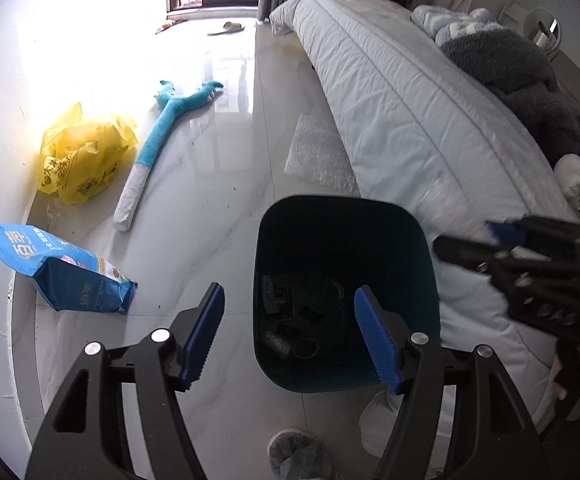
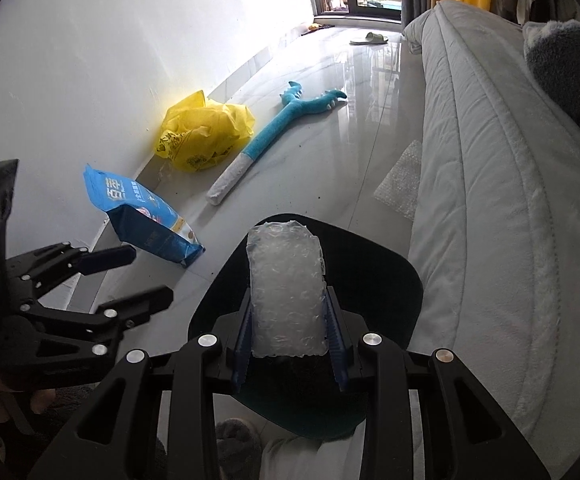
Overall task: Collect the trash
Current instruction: 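Open the left gripper to drop the tissue pack while the right holds bubble wrap over the bin, then open the right gripper to drop the bubble-wrap tube into the bin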
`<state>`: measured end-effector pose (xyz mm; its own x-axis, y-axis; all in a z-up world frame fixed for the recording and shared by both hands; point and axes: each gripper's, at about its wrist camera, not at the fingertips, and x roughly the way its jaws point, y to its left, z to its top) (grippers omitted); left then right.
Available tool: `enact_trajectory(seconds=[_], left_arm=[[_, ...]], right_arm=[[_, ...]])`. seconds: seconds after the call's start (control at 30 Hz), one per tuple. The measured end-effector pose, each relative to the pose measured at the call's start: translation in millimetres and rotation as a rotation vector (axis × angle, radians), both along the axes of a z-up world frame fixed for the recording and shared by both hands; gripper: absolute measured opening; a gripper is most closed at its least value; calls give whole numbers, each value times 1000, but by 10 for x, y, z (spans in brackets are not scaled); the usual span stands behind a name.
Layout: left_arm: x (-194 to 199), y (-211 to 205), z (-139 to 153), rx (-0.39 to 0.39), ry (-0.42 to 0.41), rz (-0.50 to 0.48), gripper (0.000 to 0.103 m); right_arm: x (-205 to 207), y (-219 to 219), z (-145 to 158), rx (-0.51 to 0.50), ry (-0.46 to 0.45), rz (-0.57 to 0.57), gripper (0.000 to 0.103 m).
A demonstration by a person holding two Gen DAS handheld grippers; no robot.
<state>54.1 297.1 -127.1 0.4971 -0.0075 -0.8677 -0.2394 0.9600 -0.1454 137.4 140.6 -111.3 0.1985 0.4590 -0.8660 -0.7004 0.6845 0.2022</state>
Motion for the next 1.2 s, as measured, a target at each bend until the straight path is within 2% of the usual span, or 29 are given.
enact_trajectory(seconds=[0.3, 0.53, 0.67, 0.77, 0.83, 0.9, 0.93, 1.03, 1.2], left_arm=[[-30, -88, 298, 46, -107, -19, 71], [-70, -131, 487, 59, -164, -24, 71], [-126, -180, 634, 101, -221, -10, 71], [-153, -193, 756, 100, -265, 1, 71], [-178, -208, 833, 105, -292, 4, 71], [-211, -246, 917, 114, -323, 0, 73], [-222, -261, 954, 113, -335, -3, 74], [-246, -294, 1039, 104, -368, -10, 80], [-270, -492, 1240, 133, -433, -49, 80]], right_arm=[[-18, 57, -233, -74, 44, 11, 33], [-6, 26, -299, -100, 60, 4, 33], [19, -18, -345, -116, 69, -8, 33], [40, -60, -375, -127, 75, -29, 34], [46, -84, -375, -122, 77, -37, 36], [43, -102, -366, -114, 73, -46, 54], [43, -106, -364, -111, 71, -48, 58], [32, -110, -364, -104, 67, -49, 59], [-27, -146, -251, -81, 27, -40, 62]])
